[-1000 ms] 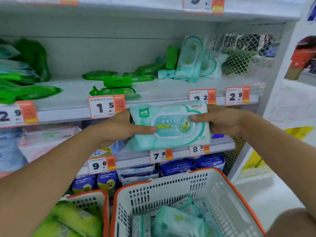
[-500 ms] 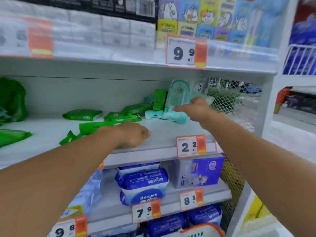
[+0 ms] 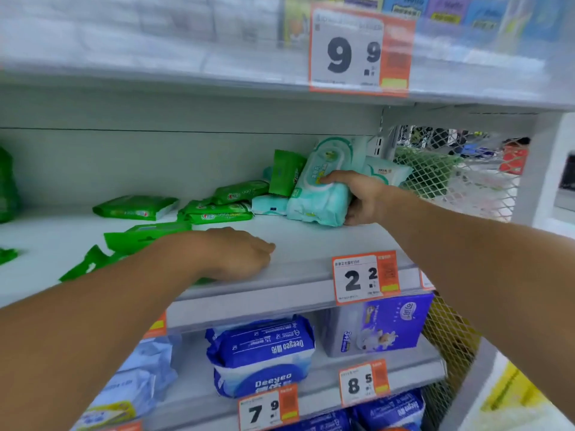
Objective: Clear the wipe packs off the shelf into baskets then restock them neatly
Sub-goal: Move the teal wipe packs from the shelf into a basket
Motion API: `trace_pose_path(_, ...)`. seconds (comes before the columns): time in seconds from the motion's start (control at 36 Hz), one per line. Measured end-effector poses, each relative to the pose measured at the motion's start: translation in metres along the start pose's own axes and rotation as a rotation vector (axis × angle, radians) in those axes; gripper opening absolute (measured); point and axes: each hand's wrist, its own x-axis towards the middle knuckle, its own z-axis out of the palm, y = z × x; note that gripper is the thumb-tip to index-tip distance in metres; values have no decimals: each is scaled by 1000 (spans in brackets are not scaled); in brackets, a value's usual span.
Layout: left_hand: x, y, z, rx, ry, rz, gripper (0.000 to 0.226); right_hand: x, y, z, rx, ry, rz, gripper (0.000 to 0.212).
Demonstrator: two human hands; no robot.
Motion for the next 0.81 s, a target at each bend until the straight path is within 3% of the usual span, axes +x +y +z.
trace_pose_path(0.14,-2,3,-1,-20,-15,-18,54,-40,-1,6,132,-44,4,22)
trace_pose_path(0.19,-9,4,-1,-150,15,-64,66,-64,1,9,270,-92,3,17)
trace_pose_path(0.25,-21,9,-2,-471,49,-41,85,-93,10,14,397,-131,-26,19)
trace_pose_path(0.31,-39,16,-8,-902,204,18,99,-120,23,20,496,-196,-75,32)
trace_pose_path(0.36,-67,26,-12,-1294,279,116,80,-151,40,29,571,-271,-121,37)
trace_pose_path(0.42,-86,39,-7,-1458,283,196,67,-175,61,39,615,-374,-159,33)
trace_pose_path(0.53,-119,41,23,-1507,526,174,103,-209,95,50,577,-554,-187,48)
trace_pose_path(0.58,-135,23,34,-1546,552,205,103,-217,97,41,572,-493,-218,52)
trace_pose_path(0.67,-157,-2,47,-1508,554,192,114,-221,99,29,539,-388,-201,40)
trace_pose_path(0.81,-176,-16,70,-1489,532,161,102,-229,102,27,200,-380,-222,39)
